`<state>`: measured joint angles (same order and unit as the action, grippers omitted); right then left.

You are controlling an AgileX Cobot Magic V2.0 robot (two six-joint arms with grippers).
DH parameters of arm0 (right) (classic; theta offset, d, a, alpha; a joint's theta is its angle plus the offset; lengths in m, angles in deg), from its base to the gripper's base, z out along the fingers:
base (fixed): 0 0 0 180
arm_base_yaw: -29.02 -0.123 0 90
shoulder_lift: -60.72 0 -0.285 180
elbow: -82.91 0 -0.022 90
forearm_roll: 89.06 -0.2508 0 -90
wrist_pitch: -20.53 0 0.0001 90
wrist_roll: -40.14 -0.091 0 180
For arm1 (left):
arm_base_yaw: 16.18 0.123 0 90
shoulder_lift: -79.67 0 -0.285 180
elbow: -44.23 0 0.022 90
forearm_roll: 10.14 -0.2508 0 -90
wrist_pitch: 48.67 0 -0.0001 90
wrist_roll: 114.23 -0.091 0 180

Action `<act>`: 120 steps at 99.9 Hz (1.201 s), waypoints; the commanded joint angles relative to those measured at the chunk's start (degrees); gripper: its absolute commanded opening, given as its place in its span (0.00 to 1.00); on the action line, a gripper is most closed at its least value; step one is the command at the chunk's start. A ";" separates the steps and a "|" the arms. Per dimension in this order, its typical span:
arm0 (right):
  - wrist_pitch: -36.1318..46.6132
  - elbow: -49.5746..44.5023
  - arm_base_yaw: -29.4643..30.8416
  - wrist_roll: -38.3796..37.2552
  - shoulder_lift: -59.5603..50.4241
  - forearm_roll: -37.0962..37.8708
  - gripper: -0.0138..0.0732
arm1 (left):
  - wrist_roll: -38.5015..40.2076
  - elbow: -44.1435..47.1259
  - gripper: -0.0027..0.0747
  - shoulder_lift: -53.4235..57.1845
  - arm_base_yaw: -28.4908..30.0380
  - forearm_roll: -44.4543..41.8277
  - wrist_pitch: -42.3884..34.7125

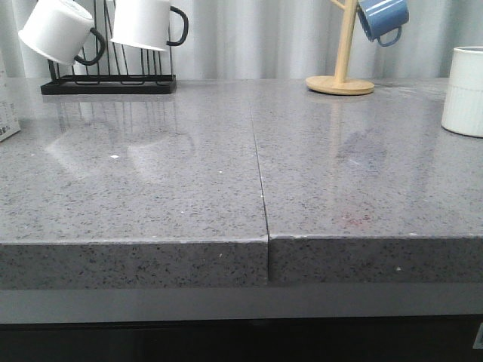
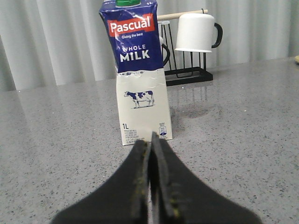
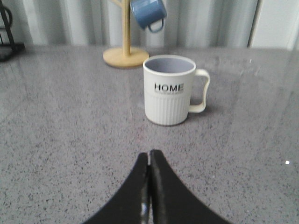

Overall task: Place milk next to cup
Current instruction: 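Open the right gripper and approach the white HOME mug, then close the right gripper on the white HOME mug's handle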

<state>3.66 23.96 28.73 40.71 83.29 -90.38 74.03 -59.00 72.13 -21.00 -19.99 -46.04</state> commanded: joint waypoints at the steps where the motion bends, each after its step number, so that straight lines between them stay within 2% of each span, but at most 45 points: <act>1: 1.70 5.05 0.46 0.42 5.88 -0.04 0.02 | 0.43 2.97 0.01 1.92 -0.23 0.07 -4.64; 21: 3.55 7.92 0.46 0.42 14.54 -0.20 0.02 | 0.43 2.97 0.01 1.92 -0.23 0.07 -4.64; 41: 7.20 7.92 0.46 0.42 17.34 -0.20 0.03 | 0.43 2.97 0.01 1.92 -0.23 0.07 -4.64; 48: 6.98 7.92 0.46 0.42 17.34 -0.20 0.06 | 0.43 2.97 0.01 1.92 -0.23 0.07 -4.64; 55: 6.83 7.92 0.46 0.42 17.34 -0.20 0.17 | 0.43 2.97 0.01 1.92 -0.23 0.07 -4.64; 70: 6.88 7.86 0.46 0.42 17.34 -0.20 0.55 | 0.43 2.97 0.01 1.92 -0.23 0.07 -4.64; 77: 7.45 7.86 0.46 0.49 17.34 -0.14 0.67 | 0.43 2.97 0.01 1.92 -0.23 0.07 -4.64; 97: 12.07 8.28 1.75 0.49 20.06 -0.14 0.65 | 0.43 2.97 0.01 1.92 -0.23 0.07 -4.64; 120: 17.78 10.76 8.51 0.43 29.91 -0.33 0.65 | 0.43 2.97 0.01 1.92 -0.23 0.07 -4.64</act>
<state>13.98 31.84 34.81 40.71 109.90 -90.38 74.03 -59.00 72.13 -21.00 -19.99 -46.04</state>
